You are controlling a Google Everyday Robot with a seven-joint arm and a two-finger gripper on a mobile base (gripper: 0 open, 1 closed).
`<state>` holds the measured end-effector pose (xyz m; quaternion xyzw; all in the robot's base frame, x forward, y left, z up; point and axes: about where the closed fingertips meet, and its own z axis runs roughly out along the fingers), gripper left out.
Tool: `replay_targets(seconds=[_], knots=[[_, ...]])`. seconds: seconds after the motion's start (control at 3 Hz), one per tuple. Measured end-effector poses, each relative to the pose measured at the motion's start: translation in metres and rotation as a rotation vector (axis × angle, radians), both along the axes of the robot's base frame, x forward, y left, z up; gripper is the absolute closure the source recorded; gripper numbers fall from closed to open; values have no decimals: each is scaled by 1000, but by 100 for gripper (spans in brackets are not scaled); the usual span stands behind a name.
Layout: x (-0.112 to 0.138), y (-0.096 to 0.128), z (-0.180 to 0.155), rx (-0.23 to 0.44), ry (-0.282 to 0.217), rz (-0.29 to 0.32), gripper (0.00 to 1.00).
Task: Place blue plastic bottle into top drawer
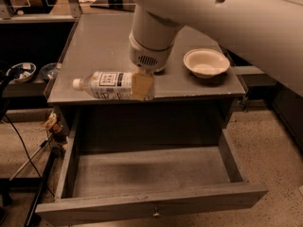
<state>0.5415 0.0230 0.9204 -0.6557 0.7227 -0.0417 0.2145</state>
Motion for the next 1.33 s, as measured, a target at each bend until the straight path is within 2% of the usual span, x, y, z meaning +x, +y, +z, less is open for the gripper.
replay_targets(seconds=[0.33, 0.67, 1.0, 1.33], knots=[[-25, -31, -16, -10, 53, -83, 100], [-50, -50, -27, -20, 100, -145, 100], [-50, -50, -30, -24, 94, -144, 100], [-59, -54, -54, -10, 121, -183, 100]])
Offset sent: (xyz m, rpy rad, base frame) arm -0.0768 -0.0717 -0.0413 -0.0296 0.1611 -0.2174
